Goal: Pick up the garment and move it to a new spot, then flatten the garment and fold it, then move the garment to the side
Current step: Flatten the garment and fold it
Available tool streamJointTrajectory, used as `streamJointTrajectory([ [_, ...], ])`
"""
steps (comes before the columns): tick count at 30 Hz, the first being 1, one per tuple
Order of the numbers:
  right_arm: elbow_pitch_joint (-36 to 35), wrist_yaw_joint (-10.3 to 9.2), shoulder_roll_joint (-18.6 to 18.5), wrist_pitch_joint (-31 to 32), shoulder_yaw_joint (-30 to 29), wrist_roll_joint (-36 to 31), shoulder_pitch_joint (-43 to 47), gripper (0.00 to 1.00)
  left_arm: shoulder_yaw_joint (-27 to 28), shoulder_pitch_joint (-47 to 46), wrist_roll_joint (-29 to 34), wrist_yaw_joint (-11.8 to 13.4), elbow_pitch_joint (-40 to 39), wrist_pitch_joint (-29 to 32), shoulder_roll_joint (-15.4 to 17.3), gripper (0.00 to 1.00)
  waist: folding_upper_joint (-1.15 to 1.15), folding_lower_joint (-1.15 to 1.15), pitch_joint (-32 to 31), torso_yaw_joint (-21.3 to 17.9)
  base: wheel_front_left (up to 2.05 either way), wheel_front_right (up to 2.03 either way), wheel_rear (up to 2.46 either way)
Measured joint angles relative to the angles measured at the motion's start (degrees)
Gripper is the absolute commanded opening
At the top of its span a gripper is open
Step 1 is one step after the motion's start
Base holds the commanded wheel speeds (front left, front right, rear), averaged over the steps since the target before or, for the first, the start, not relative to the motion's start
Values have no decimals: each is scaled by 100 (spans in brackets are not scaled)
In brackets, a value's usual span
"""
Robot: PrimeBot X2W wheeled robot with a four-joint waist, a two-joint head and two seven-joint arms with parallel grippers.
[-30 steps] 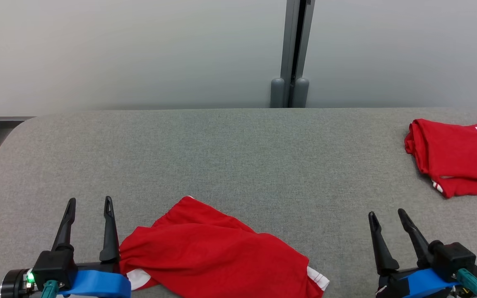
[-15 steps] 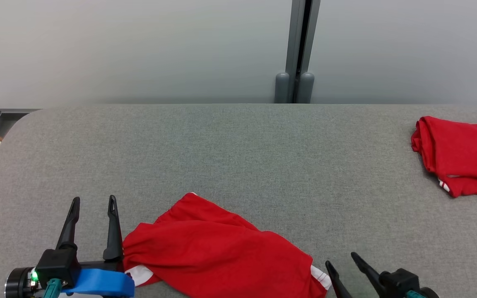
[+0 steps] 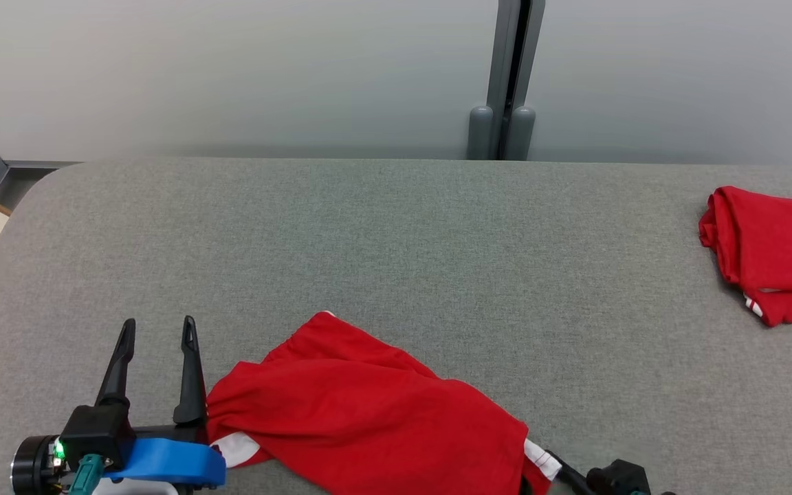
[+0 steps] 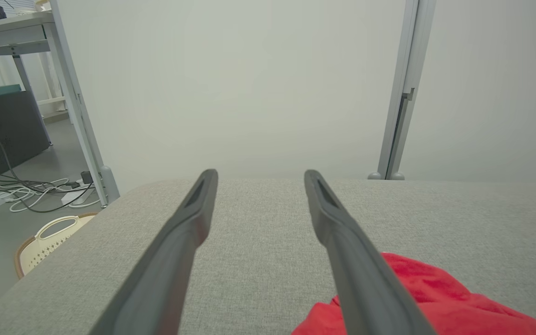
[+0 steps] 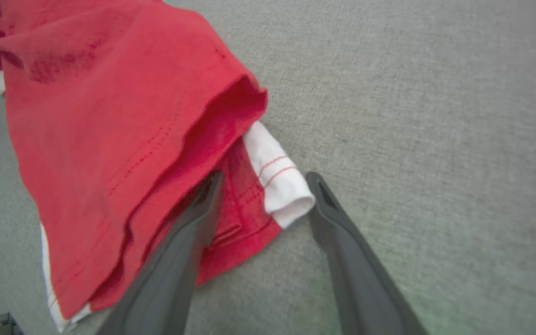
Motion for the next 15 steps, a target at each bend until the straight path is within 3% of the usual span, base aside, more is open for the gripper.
streamJointTrajectory([
  [1,14,0,-3,0,49,19,-26,0,2,-7,1,-8,8,0,-3,100,0,0,1,7,0,0,0],
  [5,20,1,-62,1,68,116,-127,0,20,-31,7,-9,21,0,-11,100,0,0,2,17,0,0,0],
  [15,-201,0,-703,0,-397,-14,-1175,0,-30,-155,5,-45,52,0,-58,100,0,0,108,85,0,0,0],
])
